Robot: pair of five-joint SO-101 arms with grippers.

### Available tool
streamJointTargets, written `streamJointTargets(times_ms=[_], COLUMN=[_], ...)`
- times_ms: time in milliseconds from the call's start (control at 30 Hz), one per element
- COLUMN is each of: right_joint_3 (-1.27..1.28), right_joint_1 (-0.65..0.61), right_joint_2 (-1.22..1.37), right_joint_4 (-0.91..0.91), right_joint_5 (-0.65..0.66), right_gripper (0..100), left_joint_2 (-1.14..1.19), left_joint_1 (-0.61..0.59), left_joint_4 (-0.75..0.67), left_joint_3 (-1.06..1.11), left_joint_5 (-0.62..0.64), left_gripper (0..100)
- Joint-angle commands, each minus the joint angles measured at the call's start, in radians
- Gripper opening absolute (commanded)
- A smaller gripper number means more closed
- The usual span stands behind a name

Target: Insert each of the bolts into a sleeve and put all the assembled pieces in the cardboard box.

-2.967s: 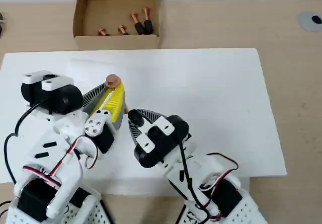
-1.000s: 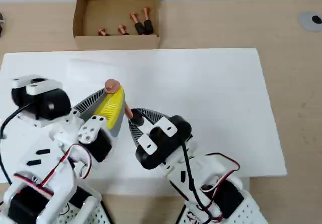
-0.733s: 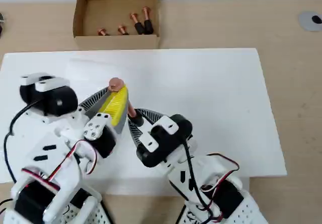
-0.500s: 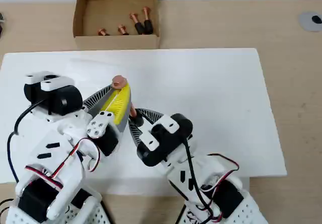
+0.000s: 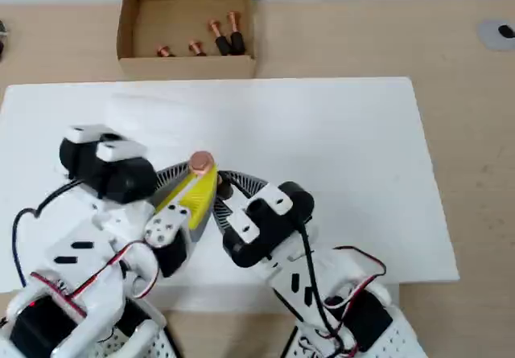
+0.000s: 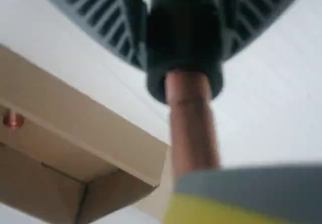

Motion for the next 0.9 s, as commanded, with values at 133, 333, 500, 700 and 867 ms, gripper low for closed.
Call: streamJointTargets(times_ms=[133, 333, 500, 700, 867], right_joint_3=[-0.097, -0.101, -0.101, -0.147, -0.32], right_joint_1=[0.047, 0.047, 0.048, 0.111, 0.213], right_joint_2=[0.004, 0.004, 0.005, 0.105, 0.463], right_joint_4=[-0.006, -0.006, -0.005, -0.029, -0.209], right_joint_5=[-0.012, -0.012, -0.012, -0.012, 0.011], right_gripper=[1.0, 1.0, 1.0, 1.0, 1.0], left_joint_2=[-0.005, -0.005, -0.007, -0.007, -0.007], left_joint_1=[0.086, 0.083, -0.069, -0.411, -0.631], left_joint_4=[0.137, 0.17, 0.17, 0.169, 0.133], left_joint_3=[-0.063, -0.063, -0.064, -0.057, 0.015], left_joint_5=[-0.11, -0.107, -0.146, -0.221, -0.219], left_gripper=[1, 10, 11, 11, 11])
